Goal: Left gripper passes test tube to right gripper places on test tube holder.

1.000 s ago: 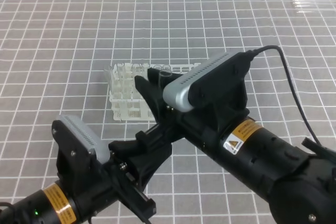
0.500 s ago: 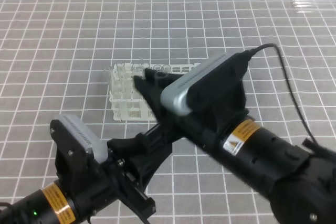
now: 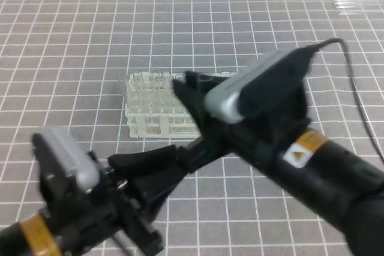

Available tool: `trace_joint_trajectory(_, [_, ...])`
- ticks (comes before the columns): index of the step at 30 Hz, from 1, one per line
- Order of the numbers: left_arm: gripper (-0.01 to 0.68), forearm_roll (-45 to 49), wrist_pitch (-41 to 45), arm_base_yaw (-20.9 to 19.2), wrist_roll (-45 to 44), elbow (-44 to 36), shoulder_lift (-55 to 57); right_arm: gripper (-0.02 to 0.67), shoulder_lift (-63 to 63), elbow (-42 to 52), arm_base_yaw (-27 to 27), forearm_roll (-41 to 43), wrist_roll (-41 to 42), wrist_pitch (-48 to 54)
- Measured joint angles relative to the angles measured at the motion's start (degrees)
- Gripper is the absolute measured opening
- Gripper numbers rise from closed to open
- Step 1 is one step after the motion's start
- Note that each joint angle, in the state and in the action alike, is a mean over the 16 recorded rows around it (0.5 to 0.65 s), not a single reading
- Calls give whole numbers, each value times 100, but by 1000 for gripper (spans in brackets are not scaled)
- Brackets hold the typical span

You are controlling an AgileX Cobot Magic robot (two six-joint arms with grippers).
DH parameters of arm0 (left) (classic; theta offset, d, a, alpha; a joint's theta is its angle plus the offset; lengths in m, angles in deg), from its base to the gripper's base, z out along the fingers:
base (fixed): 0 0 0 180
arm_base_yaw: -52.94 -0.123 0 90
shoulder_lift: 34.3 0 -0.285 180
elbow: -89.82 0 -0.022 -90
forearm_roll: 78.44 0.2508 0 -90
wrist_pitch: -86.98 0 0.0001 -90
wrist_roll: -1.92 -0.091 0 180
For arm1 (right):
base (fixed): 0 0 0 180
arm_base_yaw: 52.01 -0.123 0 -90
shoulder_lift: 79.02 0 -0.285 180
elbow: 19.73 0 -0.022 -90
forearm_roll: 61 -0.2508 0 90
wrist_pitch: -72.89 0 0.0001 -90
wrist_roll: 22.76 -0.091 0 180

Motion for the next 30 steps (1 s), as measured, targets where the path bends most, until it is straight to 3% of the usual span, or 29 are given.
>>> trace_joint_trajectory(10, [22,289,2924,3,275,-5,-2662,86,586,252,0,-1000,930,509])
trace_joint_trajectory(18, [0,169,5179,4,373,-105,-4769,86,691,308,0,-1151,1016,804])
trace_joint_trajectory(30, [0,-274,4861,4,339,-1291,-5982,86,691,313,0,-1143,1016,873])
